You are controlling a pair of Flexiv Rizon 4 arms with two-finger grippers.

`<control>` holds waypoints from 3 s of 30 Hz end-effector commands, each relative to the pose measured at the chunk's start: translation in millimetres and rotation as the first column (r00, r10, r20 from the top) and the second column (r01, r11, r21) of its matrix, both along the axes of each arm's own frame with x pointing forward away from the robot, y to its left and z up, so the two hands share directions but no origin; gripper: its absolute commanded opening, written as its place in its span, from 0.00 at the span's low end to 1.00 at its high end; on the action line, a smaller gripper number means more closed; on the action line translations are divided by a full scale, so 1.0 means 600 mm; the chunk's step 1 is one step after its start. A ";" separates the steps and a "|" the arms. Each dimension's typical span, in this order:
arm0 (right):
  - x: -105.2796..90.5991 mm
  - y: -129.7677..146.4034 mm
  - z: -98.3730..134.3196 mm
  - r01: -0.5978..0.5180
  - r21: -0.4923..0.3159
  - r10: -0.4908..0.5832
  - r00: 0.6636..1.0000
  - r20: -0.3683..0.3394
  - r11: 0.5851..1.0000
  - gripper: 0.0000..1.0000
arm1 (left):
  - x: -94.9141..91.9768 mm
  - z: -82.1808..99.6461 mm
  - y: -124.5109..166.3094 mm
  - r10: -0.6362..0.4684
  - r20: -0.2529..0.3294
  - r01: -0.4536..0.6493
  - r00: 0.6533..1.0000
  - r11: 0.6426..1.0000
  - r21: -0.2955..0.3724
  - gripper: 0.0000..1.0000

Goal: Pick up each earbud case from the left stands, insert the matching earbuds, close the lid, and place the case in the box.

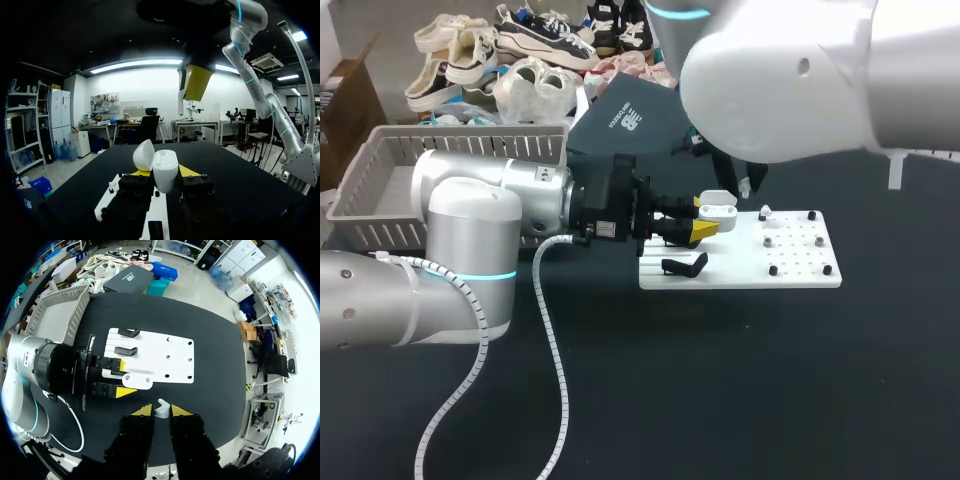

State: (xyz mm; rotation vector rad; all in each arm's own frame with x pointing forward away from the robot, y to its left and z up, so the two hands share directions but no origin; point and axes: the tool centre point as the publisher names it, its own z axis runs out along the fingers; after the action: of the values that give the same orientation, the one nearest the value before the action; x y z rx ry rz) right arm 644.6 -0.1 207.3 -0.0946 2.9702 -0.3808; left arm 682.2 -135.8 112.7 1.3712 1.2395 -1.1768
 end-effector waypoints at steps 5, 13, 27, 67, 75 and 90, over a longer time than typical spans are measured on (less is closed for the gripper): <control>0.017 0.008 0.009 0.187 0.088 -0.185 0.982 -0.024 0.978 0.00 | 0.003 -0.001 -0.001 -0.003 0.000 0.003 1.000 1.000 -0.002 0.00; 0.019 0.002 0.008 0.346 0.093 -0.346 0.938 -0.017 0.934 0.00 | 0.003 -0.001 -0.001 -0.003 0.000 0.003 1.000 1.000 -0.002 0.00; 0.017 0.000 0.006 0.378 0.102 -0.378 0.926 -0.023 0.920 0.00 | 0.003 -0.001 -0.001 -0.003 0.000 0.003 1.000 1.000 -0.002 0.00; 0.027 0.036 -0.028 0.550 0.181 -0.555 0.832 -0.026 0.815 0.00 | 0.003 -0.001 -0.001 -0.003 0.000 0.003 1.000 1.000 -0.002 0.00; 0.029 0.041 -0.040 0.552 0.172 -0.555 0.831 -0.033 0.816 0.00 | 0.003 -0.001 -0.001 -0.003 0.000 0.003 1.000 1.000 -0.002 0.00; 0.039 0.037 -0.057 0.561 0.177 -0.563 0.825 -0.040 0.809 0.00 | 0.003 -0.001 -0.001 -0.003 0.000 0.003 1.000 1.000 -0.002 0.00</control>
State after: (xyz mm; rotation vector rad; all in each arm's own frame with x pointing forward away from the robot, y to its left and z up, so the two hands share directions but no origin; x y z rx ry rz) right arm 667.3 22.0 174.9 0.8227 2.9436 -0.1602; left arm 682.2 -135.8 112.7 1.3712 1.2395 -1.1768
